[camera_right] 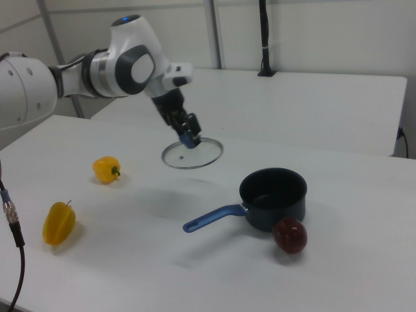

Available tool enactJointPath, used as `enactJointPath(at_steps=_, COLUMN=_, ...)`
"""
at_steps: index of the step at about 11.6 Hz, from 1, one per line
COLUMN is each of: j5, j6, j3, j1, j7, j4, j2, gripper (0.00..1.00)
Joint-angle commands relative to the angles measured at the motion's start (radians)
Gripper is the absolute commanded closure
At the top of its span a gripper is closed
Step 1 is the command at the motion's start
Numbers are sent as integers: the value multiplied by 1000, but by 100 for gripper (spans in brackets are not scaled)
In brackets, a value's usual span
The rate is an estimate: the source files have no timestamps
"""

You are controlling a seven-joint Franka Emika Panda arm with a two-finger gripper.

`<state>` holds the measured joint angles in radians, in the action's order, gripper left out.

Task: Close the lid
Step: 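Carry the glass lid over to the black saucepan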

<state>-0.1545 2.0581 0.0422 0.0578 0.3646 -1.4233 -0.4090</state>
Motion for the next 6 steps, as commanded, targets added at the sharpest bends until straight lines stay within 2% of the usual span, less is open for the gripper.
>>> enactJointPath(at_steps=1, j5=-5, j6=-15, j3=-5, j1=-126, j7=-137, j4=38, j2=-4, gripper=55)
enactJointPath(at_steps=3, j5=35, j6=20, j3=-7, j1=-215, j7=-272, j4=40, j2=-14, gripper=55)
enactJointPath(at_steps=4, j5=93, j6=75, j3=-4, j1=-255, j7=-327, j4=37, j2=-17, gripper=55)
enactJointPath(at_steps=6, j5=138, j6=138, j3=-5, j1=-305, j7=-369, j4=35, j2=-42, gripper=55)
